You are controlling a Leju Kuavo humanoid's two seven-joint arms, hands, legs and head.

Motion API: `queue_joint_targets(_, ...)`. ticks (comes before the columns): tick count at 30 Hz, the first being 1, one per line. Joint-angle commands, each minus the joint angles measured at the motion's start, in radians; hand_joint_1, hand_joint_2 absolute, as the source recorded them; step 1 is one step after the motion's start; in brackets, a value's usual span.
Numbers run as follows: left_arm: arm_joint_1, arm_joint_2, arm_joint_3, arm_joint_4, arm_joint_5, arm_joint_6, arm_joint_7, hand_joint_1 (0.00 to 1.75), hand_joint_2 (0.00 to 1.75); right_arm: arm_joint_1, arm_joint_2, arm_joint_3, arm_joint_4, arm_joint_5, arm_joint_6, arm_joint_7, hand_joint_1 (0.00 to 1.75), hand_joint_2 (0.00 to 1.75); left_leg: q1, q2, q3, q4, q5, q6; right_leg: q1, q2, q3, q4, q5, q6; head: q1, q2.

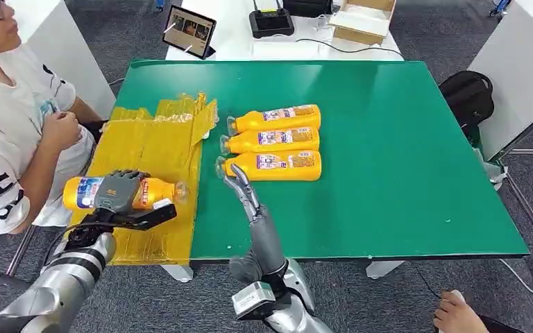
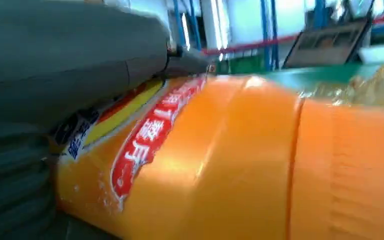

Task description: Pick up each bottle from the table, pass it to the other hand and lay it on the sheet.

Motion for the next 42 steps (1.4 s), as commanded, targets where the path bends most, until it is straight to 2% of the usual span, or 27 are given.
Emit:
queue_joint_targets(1, -0.075, 0.021, 0.017, 0.152, 0.052, -0.155, 0.032, 1.75, 1.75, -0.029, -0.028, 0.022, 0.083, 0.003, 0.019, 0.022, 0.00, 0.00, 0.000, 0.002, 0.006, -0.001, -0.001, 0.001, 0.001, 0.000, 0.006, -0.001, -0.001, -0.003, 0.000, 0.000)
queue_joint_targets(7, -0.059, 0.021, 0.035, 0.153, 0.079, -0.189, 0.038, 1.75, 1.75, -0.027, -0.027, 0.020, 0.098, 0.005, 0.025, 0.026, 0.00, 0.00, 0.000, 0.002, 0.005, -0.001, -0.001, 0.001, 0.001, 0.001, 0.004, -0.001, 0.000, -0.002, 0.000, 0.000)
queue_joint_targets(8, -0.057, 0.016, 0.054, 0.153, 0.101, -0.202, 0.035, 0.63, 1.75, -0.027, -0.026, 0.020, 0.100, 0.006, 0.026, 0.028, 0.00, 0.00, 0.000, 0.003, 0.008, -0.002, -0.002, 0.001, 0.001, 0.002, 0.007, -0.001, -0.001, -0.003, 0.000, 0.000)
queue_joint_targets(9, -0.058, 0.011, 0.063, 0.154, 0.114, -0.215, 0.031, 0.00, 1.75, -0.025, -0.026, 0.019, 0.102, 0.007, 0.027, 0.030, 0.00, 0.00, 0.000, 0.002, 0.006, -0.002, -0.001, 0.001, 0.000, 0.001, 0.005, -0.001, 0.000, -0.002, 0.000, 0.000)
queue_joint_targets(10, -0.062, 0.004, 0.082, 0.156, 0.138, -0.243, 0.031, 0.00, 1.75, -0.026, -0.025, 0.018, 0.105, 0.008, 0.028, 0.034, 0.00, 0.00, 0.000, 0.003, 0.009, -0.002, -0.002, 0.001, 0.001, 0.002, 0.008, -0.002, -0.001, -0.003, 0.000, 0.000)
queue_joint_targets(11, -0.065, -0.002, 0.100, 0.153, 0.162, -0.267, 0.023, 0.00, 0.00, -0.026, -0.024, 0.016, 0.109, 0.008, 0.030, 0.036, 0.00, 0.00, 0.000, 0.002, 0.007, -0.002, -0.001, 0.001, 0.000, 0.001, 0.006, -0.001, 0.000, -0.002, 0.000, 0.000)
queue_joint_targets(16, -0.070, -0.015, 0.131, 0.146, 0.210, -0.303, 0.007, 0.00, 0.00, -0.028, -0.021, 0.015, 0.122, 0.008, 0.036, 0.038, 0.00, 0.00, 0.000, 0.001, 0.010, -0.002, -0.001, 0.002, 0.001, 0.000, 0.009, -0.002, -0.001, -0.003, 0.000, 0.000)
queue_joint_targets(18, -0.072, -0.021, 0.157, 0.145, 0.256, -0.348, -0.017, 0.00, 0.00, -0.030, -0.019, 0.014, 0.130, 0.007, 0.044, 0.038, 0.00, 0.00, 0.000, -0.001, 0.006, -0.002, 0.000, 0.001, 0.000, -0.001, 0.007, -0.001, 0.000, -0.002, 0.000, 0.000)
queue_joint_targets(19, -0.070, -0.023, 0.160, 0.143, 0.264, -0.357, -0.022, 0.00, 1.75, -0.030, -0.019, 0.013, 0.131, 0.007, 0.046, 0.038, 0.00, 0.00, 0.000, -0.001, 0.008, -0.002, -0.001, 0.001, 0.001, -0.001, 0.008, -0.001, -0.001, -0.002, 0.000, 0.000)
queue_joint_targets(27, -0.053, -0.050, 0.252, 0.118, 0.463, -0.485, -0.117, 0.00, 1.75, -0.031, -0.014, -0.005, 0.150, -0.001, 0.060, 0.045, 0.00, 0.00, 0.000, -0.002, 0.011, -0.002, 0.000, 0.001, 0.000, -0.001, 0.012, -0.001, -0.001, -0.002, 0.000, 0.000)
queue_joint_targets(29, -0.049, -0.072, 0.321, 0.096, 0.575, -0.540, -0.173, 0.00, 1.75, -0.031, -0.011, -0.008, 0.156, -0.001, 0.061, 0.044, 0.00, 0.00, 0.000, -0.001, 0.012, -0.002, 0.000, 0.001, 0.000, 0.000, 0.013, -0.002, 0.000, -0.003, 0.000, 0.000)
queue_joint_targets(30, -0.050, -0.100, 0.396, 0.070, 0.702, -0.576, -0.235, 0.00, 1.75, -0.028, -0.008, -0.014, 0.158, 0.001, 0.062, 0.046, 0.00, 0.00, -0.001, -0.003, 0.011, -0.001, 0.000, 0.001, 0.000, -0.001, 0.012, -0.001, -0.001, -0.002, 0.000, 0.000)
queue_joint_targets(33, -0.035, -0.152, 0.417, -0.036, 0.885, -0.646, -0.292, 0.00, 1.75, -0.022, -0.010, -0.016, 0.158, 0.021, 0.063, 0.052, 0.00, 0.00, 0.000, -0.004, 0.012, -0.001, 0.001, 0.001, 0.000, -0.002, 0.013, -0.001, -0.001, -0.002, 0.000, 0.000)
queue_joint_targets(34, -0.029, -0.158, 0.402, -0.060, 0.901, -0.647, -0.279, 0.00, 0.00, -0.021, -0.010, -0.017, 0.158, 0.022, 0.065, 0.052, 0.00, 0.00, 0.000, -0.005, 0.011, -0.001, 0.001, 0.001, 0.001, -0.004, 0.013, -0.002, -0.001, -0.003, 0.000, 0.000)
queue_joint_targets(35, -0.013, -0.166, 0.383, -0.105, 0.947, -0.624, -0.299, 0.00, 0.00, -0.020, -0.010, -0.018, 0.159, 0.029, 0.066, 0.053, 0.00, 0.00, 0.000, -0.005, 0.011, -0.001, 0.001, 0.001, 0.001, -0.003, 0.012, -0.001, -0.001, -0.002, 0.000, 0.000)
queue_joint_targets(36, 0.000, -0.179, 0.379, -0.144, 1.000, -0.613, -0.299, 0.00, 1.75, -0.018, -0.011, -0.019, 0.160, 0.034, 0.066, 0.054, 0.00, 0.00, 0.000, -0.004, 0.010, -0.001, 0.001, 0.001, 0.001, -0.003, 0.012, -0.001, -0.001, -0.002, 0.000, 0.000)
queue_joint_targets(37, 0.041, -0.218, 0.384, -0.272, 1.112, -0.588, -0.299, 0.00, 1.75, -0.017, -0.012, -0.019, 0.162, 0.045, 0.062, 0.059, 0.00, 0.00, 0.000, -0.004, 0.011, -0.001, 0.000, 0.002, 0.001, -0.003, 0.012, -0.001, -0.001, -0.003, 0.000, 0.000)
queue_joint_targets(39, 0.098, -0.267, 0.357, -0.402, 1.276, -0.569, -0.299, 0.00, 1.75, -0.016, -0.015, -0.020, 0.168, 0.048, 0.060, 0.064, 0.00, 0.00, 0.000, -0.004, 0.010, -0.001, 0.000, 0.001, 0.001, -0.003, 0.011, -0.001, -0.001, -0.002, 0.000, 0.000)
queue_joint_targets(42, 0.119, -0.268, 0.324, -0.438, 1.300, -0.556, -0.291, 0.00, 1.75, -0.015, -0.015, -0.020, 0.169, 0.048, 0.059, 0.063, 0.00, 0.00, 0.000, -0.003, 0.011, -0.001, -0.001, 0.001, 0.001, -0.002, 0.011, -0.001, -0.001, -0.002, 0.000, 0.000)
